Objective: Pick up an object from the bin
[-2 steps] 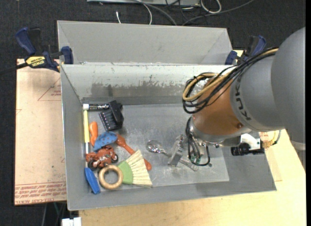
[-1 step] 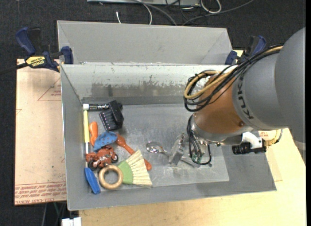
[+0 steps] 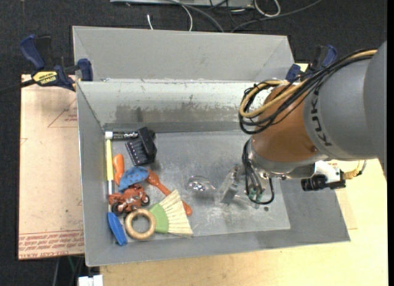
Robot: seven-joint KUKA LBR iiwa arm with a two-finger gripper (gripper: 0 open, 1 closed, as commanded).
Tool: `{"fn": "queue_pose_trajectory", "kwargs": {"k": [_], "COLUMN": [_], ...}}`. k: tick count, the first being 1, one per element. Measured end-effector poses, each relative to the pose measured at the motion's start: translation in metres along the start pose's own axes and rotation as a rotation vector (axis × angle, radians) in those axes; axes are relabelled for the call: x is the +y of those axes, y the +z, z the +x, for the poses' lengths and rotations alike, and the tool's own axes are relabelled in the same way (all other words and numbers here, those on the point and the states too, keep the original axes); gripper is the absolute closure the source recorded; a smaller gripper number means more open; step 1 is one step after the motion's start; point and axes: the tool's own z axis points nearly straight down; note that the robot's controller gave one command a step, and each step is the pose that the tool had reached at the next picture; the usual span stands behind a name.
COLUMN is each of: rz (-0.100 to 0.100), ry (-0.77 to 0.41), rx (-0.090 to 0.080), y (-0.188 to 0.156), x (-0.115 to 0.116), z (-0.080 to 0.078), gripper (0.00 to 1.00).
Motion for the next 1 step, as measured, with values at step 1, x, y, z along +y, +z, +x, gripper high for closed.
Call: {"fn": "queue_pose_trajectory", "kwargs": {"k": [1], "rz": [-0.001], "ry": [-0.002], "rx": [-0.002], "y": [-0.0554], "x": [0.0009], "z": [-0.0006], "gripper": [1.00]}}
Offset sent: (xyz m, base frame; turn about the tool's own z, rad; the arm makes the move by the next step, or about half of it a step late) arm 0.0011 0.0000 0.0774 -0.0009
